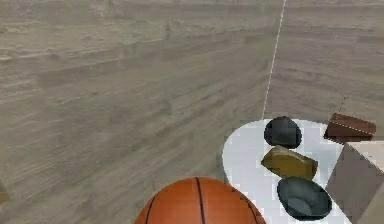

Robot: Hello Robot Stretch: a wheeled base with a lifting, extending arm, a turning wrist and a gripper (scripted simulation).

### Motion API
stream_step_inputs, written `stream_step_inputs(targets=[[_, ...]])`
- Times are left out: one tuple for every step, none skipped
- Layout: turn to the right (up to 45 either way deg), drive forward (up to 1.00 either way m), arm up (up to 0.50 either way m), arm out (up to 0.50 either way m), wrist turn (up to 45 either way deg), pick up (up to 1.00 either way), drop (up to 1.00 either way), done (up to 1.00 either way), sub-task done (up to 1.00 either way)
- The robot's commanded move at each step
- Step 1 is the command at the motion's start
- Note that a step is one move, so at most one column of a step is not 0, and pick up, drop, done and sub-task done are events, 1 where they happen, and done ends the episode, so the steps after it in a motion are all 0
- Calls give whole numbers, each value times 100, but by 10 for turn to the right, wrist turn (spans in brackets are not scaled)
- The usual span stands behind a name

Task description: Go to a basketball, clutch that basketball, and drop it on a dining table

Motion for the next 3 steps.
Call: stream_step_inputs(targets=[[450, 0, 0, 0, 0, 0, 0, 0, 0], [450, 0, 0, 0, 0, 0, 0, 0, 0], [450, 0, 0, 0, 0, 0, 0, 0, 0]])
